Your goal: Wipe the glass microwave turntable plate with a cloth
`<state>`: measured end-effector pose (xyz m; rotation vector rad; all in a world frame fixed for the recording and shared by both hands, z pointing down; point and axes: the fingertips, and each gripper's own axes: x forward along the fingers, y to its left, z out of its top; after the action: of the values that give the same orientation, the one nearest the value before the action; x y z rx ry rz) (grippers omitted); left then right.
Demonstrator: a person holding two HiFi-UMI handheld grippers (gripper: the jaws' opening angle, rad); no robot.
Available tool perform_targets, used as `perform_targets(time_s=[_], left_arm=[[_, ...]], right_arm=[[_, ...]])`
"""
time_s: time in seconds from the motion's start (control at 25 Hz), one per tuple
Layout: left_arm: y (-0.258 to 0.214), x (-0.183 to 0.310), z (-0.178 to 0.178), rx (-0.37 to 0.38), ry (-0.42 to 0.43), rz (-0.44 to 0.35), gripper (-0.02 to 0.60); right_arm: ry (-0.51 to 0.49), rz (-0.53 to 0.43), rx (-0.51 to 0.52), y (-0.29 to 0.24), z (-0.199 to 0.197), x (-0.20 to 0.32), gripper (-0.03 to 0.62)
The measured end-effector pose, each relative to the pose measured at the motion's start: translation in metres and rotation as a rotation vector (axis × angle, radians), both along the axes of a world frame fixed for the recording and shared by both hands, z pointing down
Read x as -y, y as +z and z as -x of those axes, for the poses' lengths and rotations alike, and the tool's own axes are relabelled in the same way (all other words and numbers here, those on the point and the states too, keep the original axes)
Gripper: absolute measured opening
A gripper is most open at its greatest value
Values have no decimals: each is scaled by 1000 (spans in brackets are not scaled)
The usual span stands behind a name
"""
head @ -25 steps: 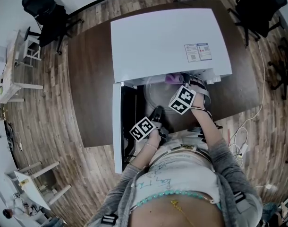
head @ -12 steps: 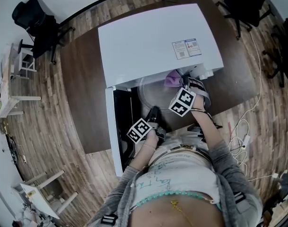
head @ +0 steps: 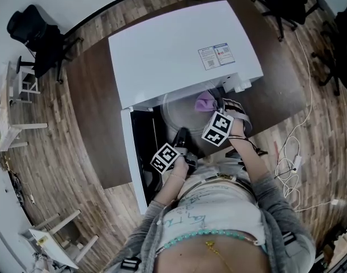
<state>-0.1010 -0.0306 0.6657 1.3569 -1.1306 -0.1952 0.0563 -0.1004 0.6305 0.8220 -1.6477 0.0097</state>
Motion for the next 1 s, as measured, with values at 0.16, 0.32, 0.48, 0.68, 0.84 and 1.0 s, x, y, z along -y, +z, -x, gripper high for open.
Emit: perform_targets(time_s=[0.16,0.32,0.48,0.68,0.84,1.0], left_arm=[[-1,0,1,0,3,0,92],[0,0,1,-1,1,0,92],[0,0,1,1,1,0,92],[-1,0,1,3,0,0,92],[0,0,1,1,-2,1,92],[0,0,0,5,-5,-1,92]], right_arm=[[-7,21,7,4,5,-14,112],[-29,36,11,9,12,-28,112],[-58,52,14,12,21,-37,112],[-108,77,21,15,35,-50,112],[-171,92,23,18,51,-59,112],[-223,101,21,20,65,-65,112]])
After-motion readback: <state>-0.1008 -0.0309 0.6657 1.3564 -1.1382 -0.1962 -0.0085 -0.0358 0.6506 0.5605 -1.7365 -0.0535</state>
